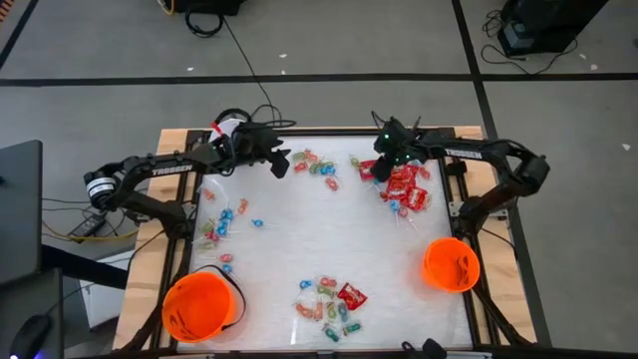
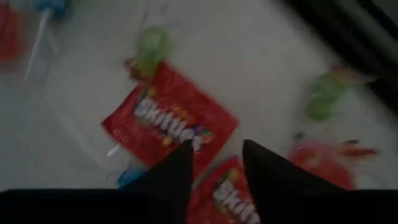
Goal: Sort candy by brand, put in halloween buckets
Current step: Put the skittles into the white bucket
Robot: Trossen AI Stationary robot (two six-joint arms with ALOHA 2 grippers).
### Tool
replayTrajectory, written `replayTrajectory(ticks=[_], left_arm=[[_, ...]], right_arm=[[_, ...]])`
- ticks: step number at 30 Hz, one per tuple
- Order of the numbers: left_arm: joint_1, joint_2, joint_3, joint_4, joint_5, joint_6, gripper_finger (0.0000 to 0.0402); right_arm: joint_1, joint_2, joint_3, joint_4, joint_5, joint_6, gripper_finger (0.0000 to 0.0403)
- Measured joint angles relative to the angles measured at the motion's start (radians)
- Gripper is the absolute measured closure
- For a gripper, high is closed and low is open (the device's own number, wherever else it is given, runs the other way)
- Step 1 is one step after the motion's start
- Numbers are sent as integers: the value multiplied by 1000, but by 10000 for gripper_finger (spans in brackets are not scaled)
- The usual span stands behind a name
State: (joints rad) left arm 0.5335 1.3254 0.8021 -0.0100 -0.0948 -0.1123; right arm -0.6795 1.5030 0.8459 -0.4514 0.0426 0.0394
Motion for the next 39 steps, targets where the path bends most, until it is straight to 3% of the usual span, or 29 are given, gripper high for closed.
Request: replayTrajectory(ticks=[7, 13, 16, 18, 25, 31, 39], left_arm=[[0, 0, 0, -7, 17, 1, 209], [0, 0, 0, -9, 26, 3, 209], [0, 0, 1, -9, 26, 5, 209], [0, 0, 1, -8, 26, 6, 209], [-12, 14, 2, 27, 42, 5, 209], [-61, 104, 2, 220, 166, 6, 209], [-111, 252, 3, 542, 305, 4, 209]], right_arm=[[41, 150, 1, 95, 16, -211, 115], [33, 249, 11, 187, 2, -223, 86], [18, 264, 12, 182, -53, -212, 112], [11, 265, 13, 176, -88, -210, 155], [10, 165, 0, 141, -146, -170, 376], [94, 30, 1, 196, -148, -171, 385], [263, -51, 1, 276, -45, -174, 388]])
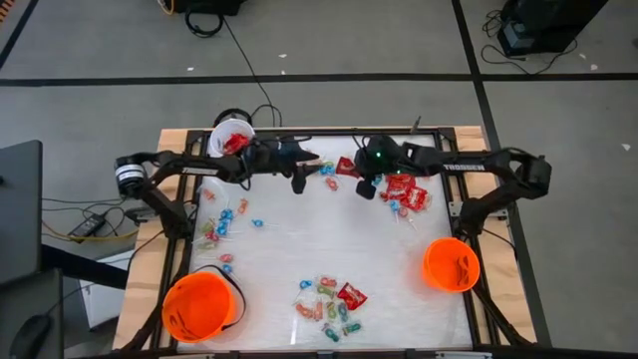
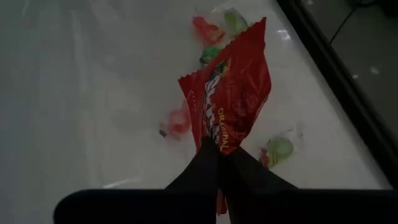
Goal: Sort candy by brand, put in halloween buckets
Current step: Put the skittles into the white bucket
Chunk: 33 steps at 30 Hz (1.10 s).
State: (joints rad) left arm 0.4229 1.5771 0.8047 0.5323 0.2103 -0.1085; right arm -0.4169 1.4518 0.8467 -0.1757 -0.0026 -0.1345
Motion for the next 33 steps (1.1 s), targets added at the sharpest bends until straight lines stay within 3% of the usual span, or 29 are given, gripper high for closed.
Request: replayTrajectory(ticks=[6, 20, 24, 29, 33], left_arm=[[-9, 43, 0, 84, 5, 1, 208], [-55, 100, 0, 184, 52, 81, 216], [-55, 99, 0, 183, 54, 79, 267], [-50, 98, 0, 183, 77, 78, 380], [-26, 88, 0, 175, 98, 47, 387]], right_arm=[[79, -32, 0, 53, 64, -13, 388], [142, -38, 0, 202, 63, -49, 389], [147, -38, 1, 215, 63, -52, 389], [149, -38, 2, 233, 62, -32, 362], [149, -38, 2, 230, 78, 2, 312]])
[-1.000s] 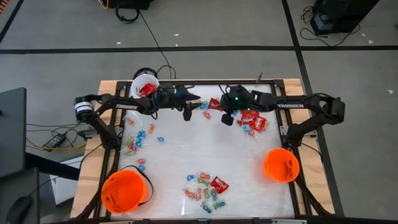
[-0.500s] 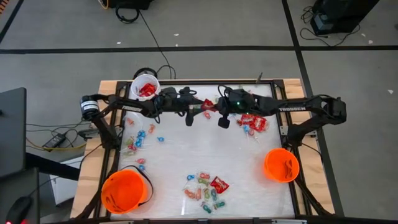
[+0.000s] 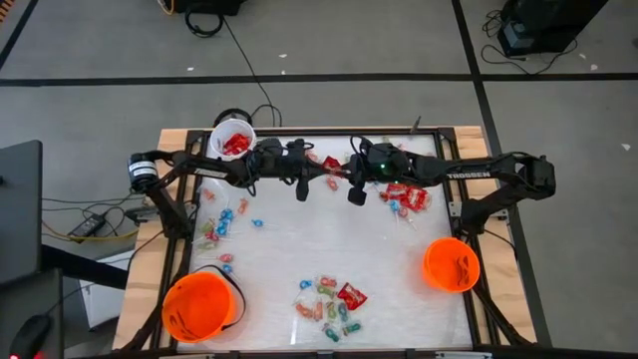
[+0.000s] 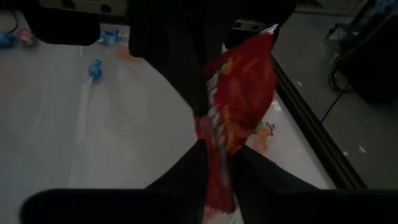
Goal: Sort candy by brand, put in halloween buckets
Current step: Put the skittles into the white bucket
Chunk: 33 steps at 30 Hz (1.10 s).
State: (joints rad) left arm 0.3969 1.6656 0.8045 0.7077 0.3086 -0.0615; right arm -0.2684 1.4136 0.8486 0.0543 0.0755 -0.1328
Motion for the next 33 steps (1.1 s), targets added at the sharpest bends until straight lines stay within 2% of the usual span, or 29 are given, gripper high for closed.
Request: replayTrajectory(ticks=[4, 8, 15, 22, 25, 33], left_arm=[[44, -66, -1, -87, -35, -25, 391], [90, -202, 0, -311, -152, -5, 392], [172, -451, 0, -795, -442, 57, 391], [295, -594, -1, -1078, -623, 5, 390], [350, -607, -1, -1125, -654, -18, 389], [442, -585, -1, -1212, -641, -47, 376]], right_arm=[[0, -4, 0, -70, 115, 42, 267], [-12, -15, 0, -224, 263, 126, 235], [-41, -51, 0, -460, 272, 243, 219], [-48, -61, 0, -518, 271, 227, 219], [-48, -58, 0, -520, 268, 186, 220], [-51, -58, 0, -552, 275, 162, 250]])
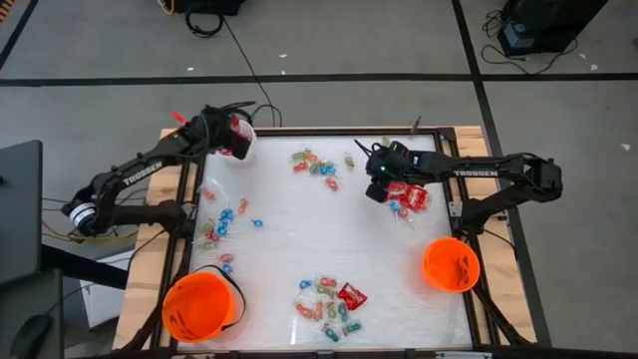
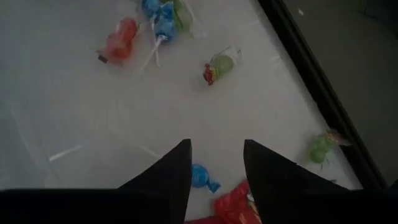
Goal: Sort candy by brand, put in halloween buckets
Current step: Put the skittles into the white bucket
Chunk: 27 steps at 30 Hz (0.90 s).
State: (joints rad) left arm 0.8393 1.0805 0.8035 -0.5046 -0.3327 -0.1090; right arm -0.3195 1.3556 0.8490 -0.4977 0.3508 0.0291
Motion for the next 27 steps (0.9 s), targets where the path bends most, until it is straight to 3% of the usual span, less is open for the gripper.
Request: replayTrajectory(ticks=[6, 12, 20, 27], left_arm=[[1, 10, 0, 6, 53, 5, 288], [-10, 5, 0, 56, 68, 0, 215], [-169, 32, 0, 325, 326, 20, 211], [-296, 95, 0, 399, 314, 22, 213]], right_arm=[[-40, 0, 0, -58, 16, 84, 259], [-130, 0, 0, -164, -39, 166, 253], [-229, 0, -12, -228, -71, 195, 253], [-273, 71, -51, -157, -120, 175, 253]])
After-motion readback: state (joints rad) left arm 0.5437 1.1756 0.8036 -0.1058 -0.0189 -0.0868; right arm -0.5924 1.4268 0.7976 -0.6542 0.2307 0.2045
